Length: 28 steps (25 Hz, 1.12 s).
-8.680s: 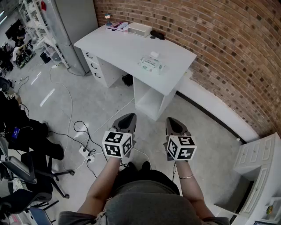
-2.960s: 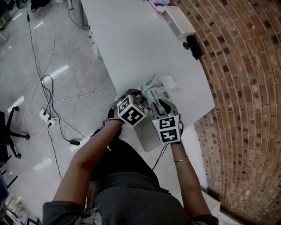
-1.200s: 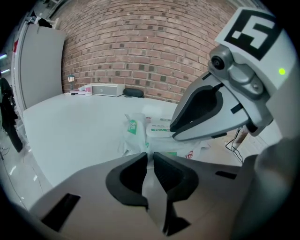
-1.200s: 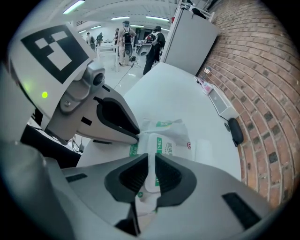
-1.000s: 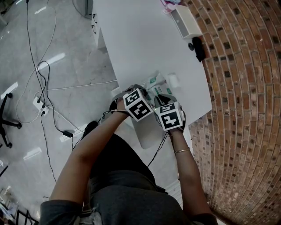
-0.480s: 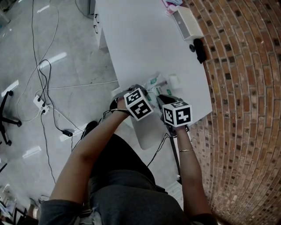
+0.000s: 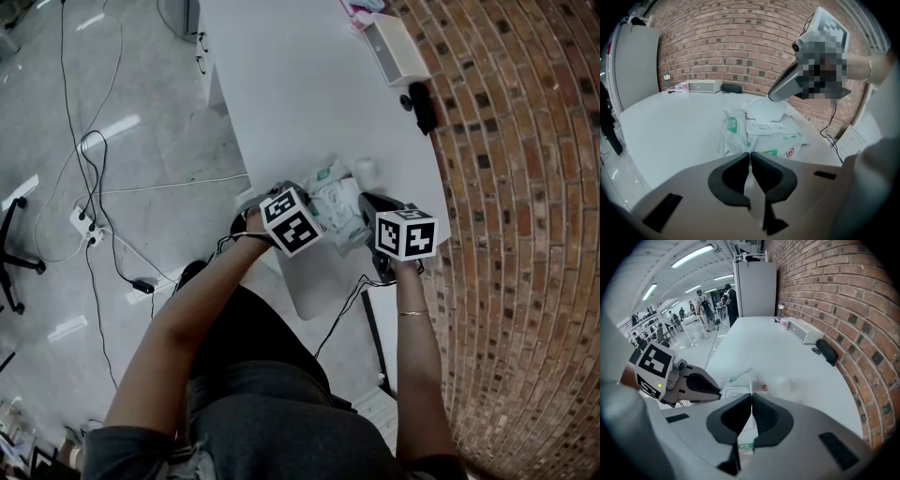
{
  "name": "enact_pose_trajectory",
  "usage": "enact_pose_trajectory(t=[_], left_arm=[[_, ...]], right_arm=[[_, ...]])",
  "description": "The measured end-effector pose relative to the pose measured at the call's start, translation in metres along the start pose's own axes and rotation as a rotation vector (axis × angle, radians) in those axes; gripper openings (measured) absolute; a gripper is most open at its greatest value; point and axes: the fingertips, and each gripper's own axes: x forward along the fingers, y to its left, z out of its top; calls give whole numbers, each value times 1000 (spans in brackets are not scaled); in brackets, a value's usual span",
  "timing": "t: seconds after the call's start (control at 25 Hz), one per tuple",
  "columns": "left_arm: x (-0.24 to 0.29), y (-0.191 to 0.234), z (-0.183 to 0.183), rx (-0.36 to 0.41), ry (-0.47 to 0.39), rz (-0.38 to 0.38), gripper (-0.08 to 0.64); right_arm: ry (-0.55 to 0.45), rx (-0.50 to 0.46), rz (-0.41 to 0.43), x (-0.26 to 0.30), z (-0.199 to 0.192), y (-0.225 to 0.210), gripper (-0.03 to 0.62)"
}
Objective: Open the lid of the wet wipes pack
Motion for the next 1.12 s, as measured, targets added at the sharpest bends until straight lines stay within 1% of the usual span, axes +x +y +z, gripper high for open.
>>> enact_pose_trajectory(t=[0.12, 0.44, 0.76, 1.12], left_arm=[[0, 0, -1, 0, 1, 3, 37], [0, 0, 0, -6, -4, 5, 37], [1, 0, 0, -7, -5, 8, 37], [1, 0, 0, -10, -6, 9, 37]], right_arm=[[5, -6, -15, 3, 2, -6, 14], [-1, 41, -25, 9, 6, -27, 18], [-1, 100, -13, 18, 3, -40, 25], [20, 103, -28, 30, 0, -51, 32]])
